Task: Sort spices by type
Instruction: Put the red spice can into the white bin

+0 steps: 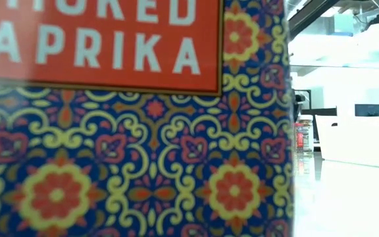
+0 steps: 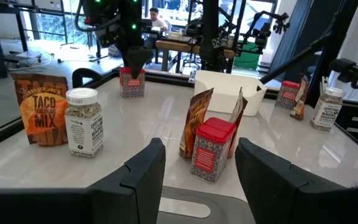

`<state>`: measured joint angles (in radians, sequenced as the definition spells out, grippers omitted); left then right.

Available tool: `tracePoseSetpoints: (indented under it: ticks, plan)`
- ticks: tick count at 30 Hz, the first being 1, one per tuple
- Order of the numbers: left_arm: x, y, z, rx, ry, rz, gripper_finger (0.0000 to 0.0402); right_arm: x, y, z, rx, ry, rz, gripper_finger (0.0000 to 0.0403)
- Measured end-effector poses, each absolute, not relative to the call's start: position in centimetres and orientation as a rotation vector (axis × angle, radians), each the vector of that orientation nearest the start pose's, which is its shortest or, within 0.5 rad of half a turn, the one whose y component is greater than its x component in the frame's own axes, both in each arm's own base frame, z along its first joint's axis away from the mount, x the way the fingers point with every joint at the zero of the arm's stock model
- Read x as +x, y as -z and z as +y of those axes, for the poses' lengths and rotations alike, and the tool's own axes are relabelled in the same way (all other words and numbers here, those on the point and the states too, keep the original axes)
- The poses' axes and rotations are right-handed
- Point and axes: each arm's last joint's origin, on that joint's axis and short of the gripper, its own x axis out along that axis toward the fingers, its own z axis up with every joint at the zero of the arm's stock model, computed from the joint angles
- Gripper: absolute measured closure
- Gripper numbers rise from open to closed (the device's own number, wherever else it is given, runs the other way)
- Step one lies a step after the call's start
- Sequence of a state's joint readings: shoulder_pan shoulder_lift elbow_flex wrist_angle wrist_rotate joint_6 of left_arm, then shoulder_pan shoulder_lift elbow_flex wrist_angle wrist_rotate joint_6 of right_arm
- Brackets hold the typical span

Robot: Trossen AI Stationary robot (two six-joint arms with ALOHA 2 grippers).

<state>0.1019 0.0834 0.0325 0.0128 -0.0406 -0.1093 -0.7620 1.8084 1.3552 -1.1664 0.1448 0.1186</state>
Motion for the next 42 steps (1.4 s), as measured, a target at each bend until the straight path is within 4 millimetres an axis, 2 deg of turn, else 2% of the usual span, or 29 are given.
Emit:
tracePoseSetpoints:
  ticks: [4,9,16,20,25,29,36,42]
  plan:
    - [10.1,-16.9,1.1,-0.110,-0.145,0.030,0.0217,23.2,-20.9,-22.6,0.594,0.789,1.559,0.0114]
    - [10.1,-16.9,1.1,-0.110,-0.145,0.030,0.0217,23.1,-21.0,-22.5,0.597,0.787,1.575,0.0170]
    - [10.1,-16.9,1.1,-0.110,-0.144,0.030,0.0217,23.3,-21.3,-21.9,0.572,0.758,1.584,0.0170]
    - [10.1,-16.9,1.1,-0.110,-0.145,0.030,0.0217,23.7,-22.9,-20.5,0.528,0.735,1.535,0.0170]
    - [10.1,-16.9,1.1,-0.110,-0.145,0.030,0.0217,23.8,-26.1,-17.7,0.447,0.693,1.441,0.0170]
    - [10.1,-16.9,1.1,-0.110,-0.145,0.030,0.0217,23.0,-28.9,-14.4,0.381,0.623,1.417,0.0170]
    - [10.1,-16.9,1.1,-0.110,-0.145,0.030,0.0217,19.8,-33.3,-7.9,0.242,0.475,1.386,0.0171]
    - [10.1,-16.9,1.1,-0.110,-0.145,0.030,0.0217,16.0,-35.8,-3.0,0.168,0.368,1.329,0.0171]
